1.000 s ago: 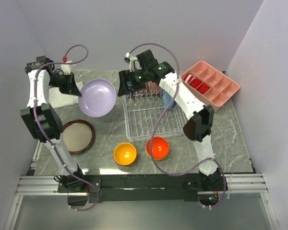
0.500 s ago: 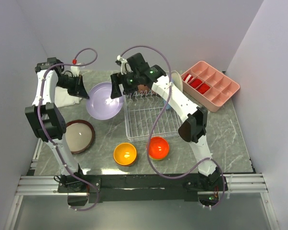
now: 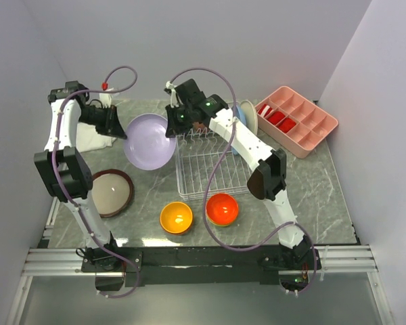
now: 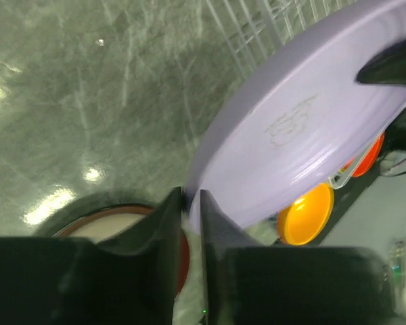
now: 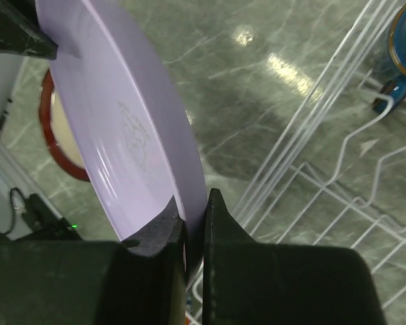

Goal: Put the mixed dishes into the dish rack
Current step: Pick up the plate at the center of the board, then insert the plate into the dish rack.

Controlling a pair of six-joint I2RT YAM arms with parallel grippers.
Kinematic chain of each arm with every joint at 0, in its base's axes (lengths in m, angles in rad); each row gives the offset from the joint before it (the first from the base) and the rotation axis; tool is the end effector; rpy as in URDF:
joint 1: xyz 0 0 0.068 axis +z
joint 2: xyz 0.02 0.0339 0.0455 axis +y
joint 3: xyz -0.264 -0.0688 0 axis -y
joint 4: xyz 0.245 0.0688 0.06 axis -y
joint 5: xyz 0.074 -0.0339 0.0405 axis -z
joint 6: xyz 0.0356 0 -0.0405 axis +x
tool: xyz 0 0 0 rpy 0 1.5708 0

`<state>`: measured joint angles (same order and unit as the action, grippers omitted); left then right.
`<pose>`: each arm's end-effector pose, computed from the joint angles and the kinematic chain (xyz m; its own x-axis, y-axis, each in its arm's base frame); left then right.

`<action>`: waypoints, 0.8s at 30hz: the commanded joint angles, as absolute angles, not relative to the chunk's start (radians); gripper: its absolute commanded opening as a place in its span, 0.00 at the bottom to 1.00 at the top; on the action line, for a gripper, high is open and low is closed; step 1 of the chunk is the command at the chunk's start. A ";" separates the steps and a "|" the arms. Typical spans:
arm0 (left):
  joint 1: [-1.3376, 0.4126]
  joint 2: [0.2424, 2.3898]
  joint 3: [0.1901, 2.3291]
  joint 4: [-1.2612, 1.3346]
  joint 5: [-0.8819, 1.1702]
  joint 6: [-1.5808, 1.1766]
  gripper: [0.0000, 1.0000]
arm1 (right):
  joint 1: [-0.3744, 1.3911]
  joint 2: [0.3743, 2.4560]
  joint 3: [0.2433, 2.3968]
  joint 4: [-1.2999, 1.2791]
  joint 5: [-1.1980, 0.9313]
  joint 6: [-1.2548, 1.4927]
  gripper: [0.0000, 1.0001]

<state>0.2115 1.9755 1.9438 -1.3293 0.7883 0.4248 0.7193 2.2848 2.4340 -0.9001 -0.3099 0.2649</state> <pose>0.3879 0.0575 0.3115 -0.8728 0.1098 -0.4756 0.3908 0.7409 -0.5461 0.3728 0.3410 0.3351 -0.7036 -0.2847 -0.6511 -0.6331 0.6674 0.3922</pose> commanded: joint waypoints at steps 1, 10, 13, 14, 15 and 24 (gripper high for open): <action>0.201 1.930 1.957 -1.330 0.859 0.407 0.37 | 0.744 2.263 2.516 -0.887 -0.192 0.201 0.00; 0.202 1.717 1.737 -0.820 0.614 0.141 0.68 | 0.727 2.091 2.412 -0.873 0.504 0.109 0.00; 0.202 1.739 1.736 -0.814 0.623 0.124 0.68 | 0.729 2.025 2.341 -0.854 0.756 0.175 0.00; 0.207 1.758 1.741 -0.819 0.635 0.121 0.68 | 0.729 2.011 2.312 -0.842 0.770 0.172 0.00; 0.212 1.766 1.740 -0.821 0.643 0.114 0.68 | 0.726 1.982 2.298 -0.841 0.803 0.176 0.00; 0.216 1.763 1.681 -0.788 0.657 0.126 0.69 | 0.707 1.885 2.102 -0.864 0.959 0.184 0.00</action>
